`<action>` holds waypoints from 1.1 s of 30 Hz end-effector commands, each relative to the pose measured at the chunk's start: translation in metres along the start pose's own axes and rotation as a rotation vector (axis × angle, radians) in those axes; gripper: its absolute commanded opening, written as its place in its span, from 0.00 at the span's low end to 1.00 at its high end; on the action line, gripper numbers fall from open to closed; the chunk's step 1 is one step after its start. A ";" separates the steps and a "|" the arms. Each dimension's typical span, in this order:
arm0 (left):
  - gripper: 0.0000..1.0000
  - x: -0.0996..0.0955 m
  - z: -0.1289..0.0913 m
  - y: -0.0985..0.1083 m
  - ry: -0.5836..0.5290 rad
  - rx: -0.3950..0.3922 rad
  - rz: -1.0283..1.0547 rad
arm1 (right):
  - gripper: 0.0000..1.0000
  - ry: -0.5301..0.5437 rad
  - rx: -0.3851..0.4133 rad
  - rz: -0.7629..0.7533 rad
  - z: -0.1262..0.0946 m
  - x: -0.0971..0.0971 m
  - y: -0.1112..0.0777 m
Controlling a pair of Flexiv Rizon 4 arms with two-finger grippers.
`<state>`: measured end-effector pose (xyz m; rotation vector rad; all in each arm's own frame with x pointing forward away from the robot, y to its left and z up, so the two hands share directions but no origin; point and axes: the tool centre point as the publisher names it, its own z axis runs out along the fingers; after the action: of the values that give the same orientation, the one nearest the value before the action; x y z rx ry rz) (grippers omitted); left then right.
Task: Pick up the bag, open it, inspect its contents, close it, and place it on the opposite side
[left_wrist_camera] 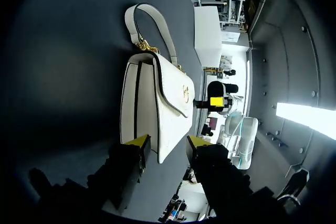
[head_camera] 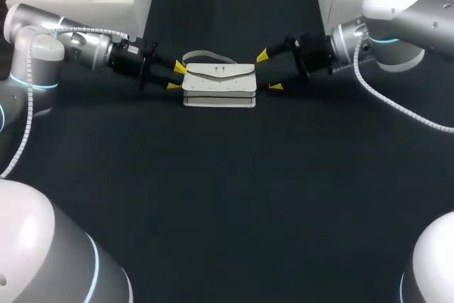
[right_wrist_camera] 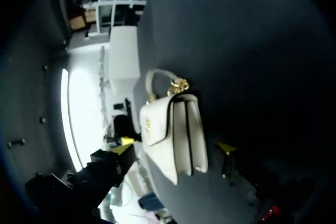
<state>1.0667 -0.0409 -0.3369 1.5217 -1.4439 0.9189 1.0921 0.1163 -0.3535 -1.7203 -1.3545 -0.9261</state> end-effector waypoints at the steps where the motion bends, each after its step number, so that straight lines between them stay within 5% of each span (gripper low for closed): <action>1: 0.45 -0.002 0.004 0.007 -0.003 0.085 -0.015 | 1.00 -0.027 -0.050 -0.003 -0.011 0.002 -0.006; 5: 0.35 -0.005 0.007 0.004 -0.006 0.086 -0.026 | 1.00 -0.058 -0.048 -0.019 -0.016 0.000 -0.005; 13: 0.32 -0.011 0.012 -0.006 -0.013 0.081 -0.043 | 1.00 -0.075 -0.026 -0.054 -0.022 -0.003 -0.007; 17: 0.16 -0.013 0.012 -0.010 -0.009 0.084 -0.052 | 1.00 -0.086 -0.013 -0.066 -0.025 -0.006 -0.008; 18: 0.01 -0.014 0.012 -0.011 -0.008 0.084 -0.054 | 1.00 -0.090 -0.006 -0.072 -0.026 -0.007 -0.008; 33: 0.00 -0.019 -0.007 -0.010 -0.053 0.084 -0.027 | 1.00 -0.257 -0.039 -0.096 -0.068 -0.027 0.002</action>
<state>1.0768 -0.0343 -0.3557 1.6318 -1.4283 0.9396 1.0888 0.0505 -0.3553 -1.8297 -1.5933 -0.8213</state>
